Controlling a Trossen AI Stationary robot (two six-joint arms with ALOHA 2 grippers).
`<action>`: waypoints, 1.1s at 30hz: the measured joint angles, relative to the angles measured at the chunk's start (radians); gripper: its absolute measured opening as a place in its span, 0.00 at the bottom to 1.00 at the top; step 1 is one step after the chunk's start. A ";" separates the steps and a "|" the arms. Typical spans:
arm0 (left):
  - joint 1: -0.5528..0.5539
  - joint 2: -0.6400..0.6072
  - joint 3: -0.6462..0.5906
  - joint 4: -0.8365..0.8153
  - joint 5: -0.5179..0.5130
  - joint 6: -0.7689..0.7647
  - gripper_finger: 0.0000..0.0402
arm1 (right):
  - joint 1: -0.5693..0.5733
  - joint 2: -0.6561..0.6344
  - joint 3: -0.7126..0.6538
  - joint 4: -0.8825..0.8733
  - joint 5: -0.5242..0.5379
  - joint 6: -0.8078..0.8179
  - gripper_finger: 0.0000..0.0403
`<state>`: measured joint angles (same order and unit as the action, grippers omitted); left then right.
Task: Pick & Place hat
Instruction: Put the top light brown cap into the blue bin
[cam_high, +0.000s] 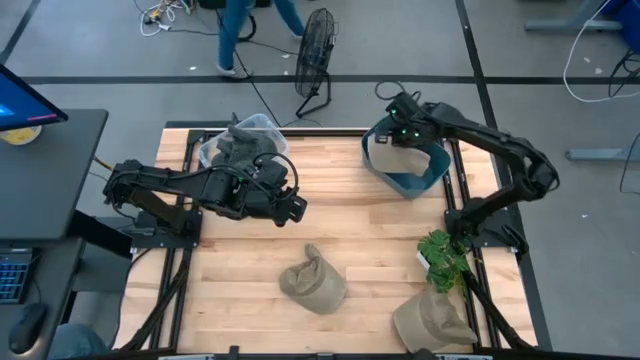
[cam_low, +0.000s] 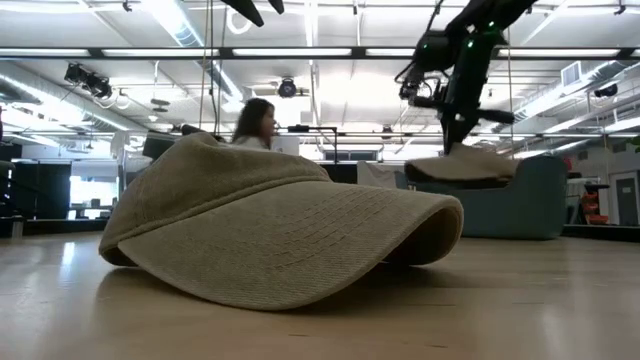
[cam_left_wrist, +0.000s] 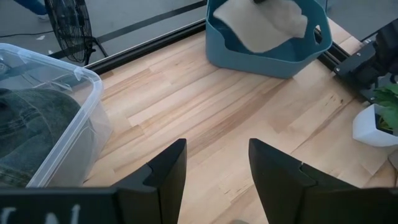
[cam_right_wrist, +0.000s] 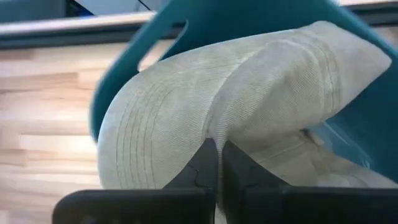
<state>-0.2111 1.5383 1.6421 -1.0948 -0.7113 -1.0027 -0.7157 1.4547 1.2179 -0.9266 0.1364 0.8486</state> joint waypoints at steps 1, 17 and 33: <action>0.000 0.000 0.000 0.000 0.000 0.000 0.44 | -0.011 -0.018 0.000 -0.003 -0.009 0.001 0.02; 0.000 0.000 0.000 0.000 0.000 0.000 0.44 | -0.072 -0.072 0.000 0.026 0.101 0.087 0.02; 0.000 0.000 0.000 0.007 0.000 0.000 0.44 | 0.134 -0.072 -0.034 0.075 0.410 0.187 0.02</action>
<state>-0.2108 1.5383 1.6421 -1.0875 -0.7112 -1.0027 -0.5821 1.3823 1.1838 -0.8521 0.5469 1.0361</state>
